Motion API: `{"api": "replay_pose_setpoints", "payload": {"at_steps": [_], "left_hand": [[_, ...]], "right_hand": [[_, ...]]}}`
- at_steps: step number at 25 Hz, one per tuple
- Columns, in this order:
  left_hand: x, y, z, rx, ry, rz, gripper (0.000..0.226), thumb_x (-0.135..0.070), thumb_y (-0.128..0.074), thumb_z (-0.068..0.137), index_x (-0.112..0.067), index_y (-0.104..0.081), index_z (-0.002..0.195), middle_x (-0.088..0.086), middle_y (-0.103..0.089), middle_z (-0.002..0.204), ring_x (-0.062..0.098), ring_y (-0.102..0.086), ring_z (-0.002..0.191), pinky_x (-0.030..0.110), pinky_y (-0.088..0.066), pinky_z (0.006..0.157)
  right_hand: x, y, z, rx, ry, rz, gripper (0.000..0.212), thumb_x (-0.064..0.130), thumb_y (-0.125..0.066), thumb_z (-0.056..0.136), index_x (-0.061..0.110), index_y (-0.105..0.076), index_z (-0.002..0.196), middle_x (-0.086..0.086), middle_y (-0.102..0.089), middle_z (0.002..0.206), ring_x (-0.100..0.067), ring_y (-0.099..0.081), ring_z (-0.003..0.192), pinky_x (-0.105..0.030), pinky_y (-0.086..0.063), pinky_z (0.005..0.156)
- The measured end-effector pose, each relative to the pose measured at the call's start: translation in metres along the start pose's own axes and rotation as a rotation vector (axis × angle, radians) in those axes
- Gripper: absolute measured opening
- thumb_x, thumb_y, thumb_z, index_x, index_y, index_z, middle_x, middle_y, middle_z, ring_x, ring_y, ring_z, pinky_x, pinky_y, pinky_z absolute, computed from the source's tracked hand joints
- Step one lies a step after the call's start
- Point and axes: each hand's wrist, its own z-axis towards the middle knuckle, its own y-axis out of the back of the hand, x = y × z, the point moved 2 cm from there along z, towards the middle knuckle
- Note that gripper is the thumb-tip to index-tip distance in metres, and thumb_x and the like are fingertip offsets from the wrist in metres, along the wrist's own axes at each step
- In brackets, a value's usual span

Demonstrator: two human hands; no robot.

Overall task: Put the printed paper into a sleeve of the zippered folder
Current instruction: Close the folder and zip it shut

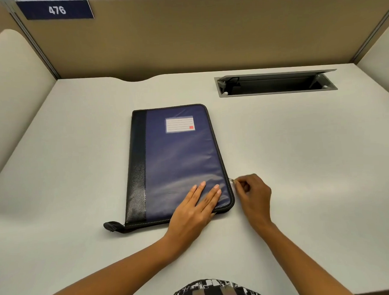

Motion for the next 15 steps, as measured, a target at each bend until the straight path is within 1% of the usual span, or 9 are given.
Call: {"api": "replay_pose_setpoints", "payload": {"at_steps": [3, 6, 8, 9, 11, 12, 13, 14, 15], "left_hand": [[0.001, 0.0, 0.001, 0.021, 0.003, -0.001, 0.041, -0.026, -0.048, 0.093, -0.01, -0.058, 0.13, 0.005, -0.056, 0.136, 0.031, -0.054, 0.124, 0.041, -0.051, 0.097], [0.0, 0.001, 0.001, 0.049, 0.001, 0.022, 0.041, -0.025, -0.05, 0.093, -0.01, -0.057, 0.13, 0.004, -0.056, 0.136, 0.032, -0.053, 0.125, 0.041, -0.05, 0.098], [-0.001, 0.003, 0.001, 0.073, 0.009, 0.006, 0.041, -0.027, -0.053, 0.092, -0.011, -0.057, 0.13, 0.004, -0.057, 0.136, 0.033, -0.053, 0.125, 0.045, -0.048, 0.1], [0.0, 0.004, 0.003, 0.069, 0.0, -0.018, 0.04, -0.03, -0.053, 0.093, -0.011, -0.059, 0.128, 0.003, -0.059, 0.134, 0.032, -0.053, 0.125, 0.049, -0.045, 0.102], [0.008, 0.007, 0.018, 0.038, -0.043, -0.117, 0.031, -0.03, -0.051, 0.096, -0.016, -0.068, 0.116, -0.004, -0.068, 0.121, 0.025, -0.056, 0.124, 0.059, -0.039, 0.105], [0.014, 0.009, 0.029, 0.031, -0.058, -0.174, 0.025, -0.028, -0.051, 0.096, -0.019, -0.072, 0.107, -0.008, -0.071, 0.112, 0.02, -0.057, 0.122, 0.06, -0.035, 0.106], [0.022, 0.008, 0.042, 0.053, -0.065, -0.221, 0.02, -0.026, -0.054, 0.095, -0.023, -0.072, 0.102, -0.011, -0.072, 0.106, 0.017, -0.058, 0.12, 0.059, -0.032, 0.107], [0.031, 0.004, 0.055, 0.112, -0.073, -0.262, 0.018, -0.025, -0.055, 0.094, -0.026, -0.071, 0.103, -0.011, -0.071, 0.106, 0.016, -0.057, 0.12, 0.055, -0.03, 0.107], [0.039, -0.001, 0.069, 0.2, -0.088, -0.303, 0.021, -0.026, -0.053, 0.094, -0.029, -0.068, 0.109, -0.009, -0.068, 0.112, 0.018, -0.054, 0.122, 0.052, -0.029, 0.106]], "right_hand": [[-0.001, -0.013, 0.03, 0.033, 0.051, -0.015, 0.01, 0.006, -0.069, 0.081, 0.013, -0.065, 0.075, -0.002, -0.063, 0.073, -0.006, -0.051, 0.062, -0.005, -0.036, 0.064], [-0.001, -0.021, 0.054, 0.083, 0.099, -0.032, 0.008, 0.008, -0.07, 0.081, 0.012, -0.066, 0.076, -0.003, -0.064, 0.073, -0.007, -0.051, 0.062, -0.005, -0.036, 0.063], [-0.004, -0.023, 0.06, 0.121, 0.128, -0.018, 0.008, 0.009, -0.071, 0.081, 0.013, -0.066, 0.076, 0.001, -0.062, 0.073, -0.003, -0.05, 0.061, -0.004, -0.037, 0.064], [-0.006, -0.022, 0.061, 0.133, 0.141, -0.009, 0.009, 0.009, -0.071, 0.081, 0.014, -0.066, 0.076, 0.004, -0.061, 0.073, -0.002, -0.052, 0.062, -0.004, -0.037, 0.063], [-0.01, -0.021, 0.06, 0.149, 0.157, 0.001, 0.011, 0.01, -0.071, 0.081, 0.017, -0.065, 0.075, 0.007, -0.058, 0.072, 0.0, -0.053, 0.065, -0.005, -0.037, 0.063], [-0.011, -0.02, 0.058, 0.154, 0.161, 0.001, 0.012, 0.01, -0.071, 0.081, 0.018, -0.064, 0.075, 0.008, -0.058, 0.071, 0.0, -0.053, 0.067, -0.005, -0.037, 0.063], [-0.012, -0.02, 0.057, 0.157, 0.161, 0.001, 0.012, 0.01, -0.071, 0.081, 0.018, -0.064, 0.075, 0.007, -0.057, 0.071, -0.002, -0.053, 0.067, -0.006, -0.037, 0.063], [-0.012, -0.02, 0.056, 0.159, 0.159, 0.003, 0.012, 0.01, -0.071, 0.081, 0.018, -0.064, 0.075, 0.007, -0.057, 0.071, -0.003, -0.053, 0.068, -0.006, -0.036, 0.063], [-0.012, -0.021, 0.056, 0.159, 0.155, 0.004, 0.012, 0.009, -0.07, 0.081, 0.017, -0.064, 0.075, 0.007, -0.057, 0.07, -0.003, -0.053, 0.067, -0.006, -0.036, 0.062]]}}
